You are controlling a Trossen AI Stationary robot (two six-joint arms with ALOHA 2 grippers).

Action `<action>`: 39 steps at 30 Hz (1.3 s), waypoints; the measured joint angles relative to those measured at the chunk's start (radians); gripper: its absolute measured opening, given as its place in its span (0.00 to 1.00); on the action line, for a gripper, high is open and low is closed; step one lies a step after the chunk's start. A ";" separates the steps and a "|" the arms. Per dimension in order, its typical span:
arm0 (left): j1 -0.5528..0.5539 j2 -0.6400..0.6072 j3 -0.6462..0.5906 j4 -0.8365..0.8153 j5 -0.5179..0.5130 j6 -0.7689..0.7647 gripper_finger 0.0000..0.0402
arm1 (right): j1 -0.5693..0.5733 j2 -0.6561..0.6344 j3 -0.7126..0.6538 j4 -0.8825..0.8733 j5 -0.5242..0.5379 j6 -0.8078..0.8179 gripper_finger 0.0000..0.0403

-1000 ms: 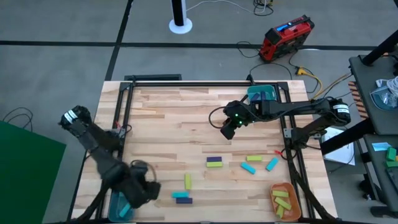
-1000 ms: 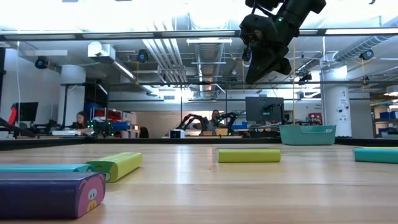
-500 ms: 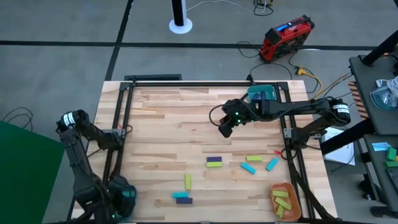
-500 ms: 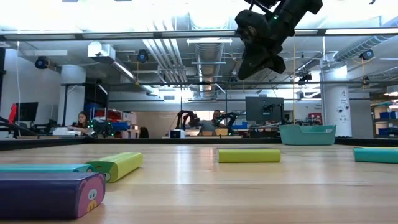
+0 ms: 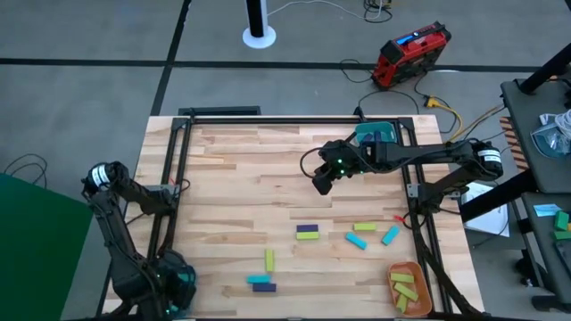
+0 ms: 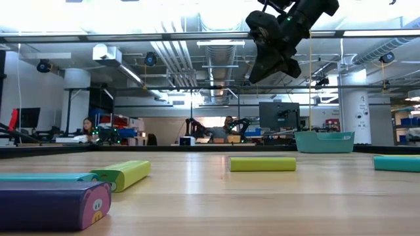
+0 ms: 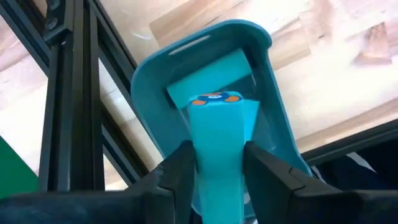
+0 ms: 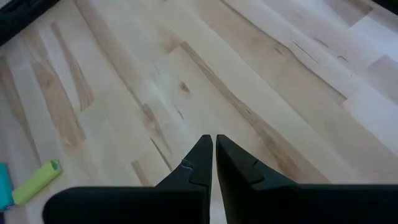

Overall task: Sort blocks
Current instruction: Put the light blue block into the bottom blue bin, then put the violet block into the top blue bin

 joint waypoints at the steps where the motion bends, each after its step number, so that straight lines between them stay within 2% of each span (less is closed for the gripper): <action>1: 0.000 0.000 -0.003 0.000 0.000 0.000 0.30 | 0.000 0.000 0.000 0.000 0.000 0.000 0.03; 12: 0.006 -0.019 0.014 -0.001 -0.008 0.000 0.36 | 0.000 0.000 0.000 0.000 0.000 0.009 0.03; 15: 0.023 -0.036 0.036 -0.010 -0.056 0.014 0.35 | 0.000 0.000 0.000 0.000 -0.001 0.016 0.03; 19: 0.074 -0.071 0.062 -0.027 -0.173 0.078 0.35 | 0.000 0.000 0.000 0.000 -0.002 0.059 0.03; 23: 0.171 -0.113 0.061 -0.052 -0.260 0.217 0.35 | 0.000 0.000 0.000 0.000 -0.005 0.082 0.03; 27: 0.304 -0.150 0.056 -0.083 -0.323 0.419 0.35 | 0.000 0.000 0.000 -0.001 -0.031 0.118 0.03; 32: 0.457 -0.204 0.023 -0.090 -0.478 0.636 0.35 | 0.002 0.000 0.000 0.000 -0.099 0.152 0.03; 35: 0.539 -0.253 -0.008 -0.076 -0.509 0.749 0.34 | 0.003 0.000 0.008 -0.014 -0.141 0.173 0.03; 39: 0.641 -0.330 -0.073 0.023 -0.518 0.923 0.32 | 0.017 0.000 0.057 -0.023 -0.160 0.160 0.03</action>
